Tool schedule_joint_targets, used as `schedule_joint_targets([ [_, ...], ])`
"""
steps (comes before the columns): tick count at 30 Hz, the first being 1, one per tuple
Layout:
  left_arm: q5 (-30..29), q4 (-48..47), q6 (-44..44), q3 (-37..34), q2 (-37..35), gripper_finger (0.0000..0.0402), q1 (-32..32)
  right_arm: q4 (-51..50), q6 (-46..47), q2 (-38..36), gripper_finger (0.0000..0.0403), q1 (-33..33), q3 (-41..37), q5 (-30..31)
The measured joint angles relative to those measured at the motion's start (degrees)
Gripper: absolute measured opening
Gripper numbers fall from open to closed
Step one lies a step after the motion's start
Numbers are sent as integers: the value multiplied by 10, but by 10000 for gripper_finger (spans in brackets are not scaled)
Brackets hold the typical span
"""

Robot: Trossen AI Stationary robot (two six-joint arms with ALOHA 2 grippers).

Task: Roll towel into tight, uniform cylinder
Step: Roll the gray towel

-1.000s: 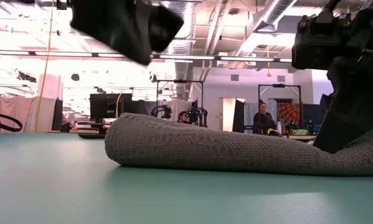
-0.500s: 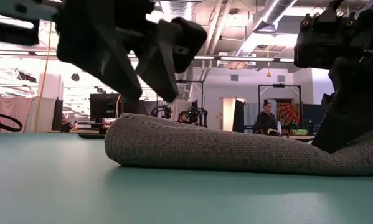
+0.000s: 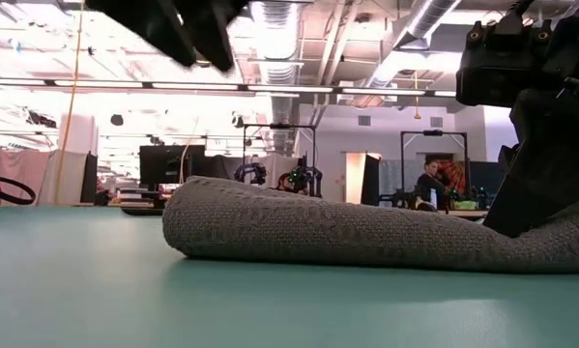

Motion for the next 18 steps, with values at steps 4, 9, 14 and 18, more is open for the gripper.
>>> schedule_joint_targets([
  [4,-41,64,-28,-80,-102,171,-23,0,-1,0,170,0,0,1],
  [9,39,430,10,-290,-166,171,-35,-1,-5,0,170,-1,0,16],
  [14,64,750,88,-415,-85,171,-36,-1,-6,0,170,-7,0,17],
  [18,47,774,92,-401,6,171,-32,-1,-6,0,170,-14,0,17],
])
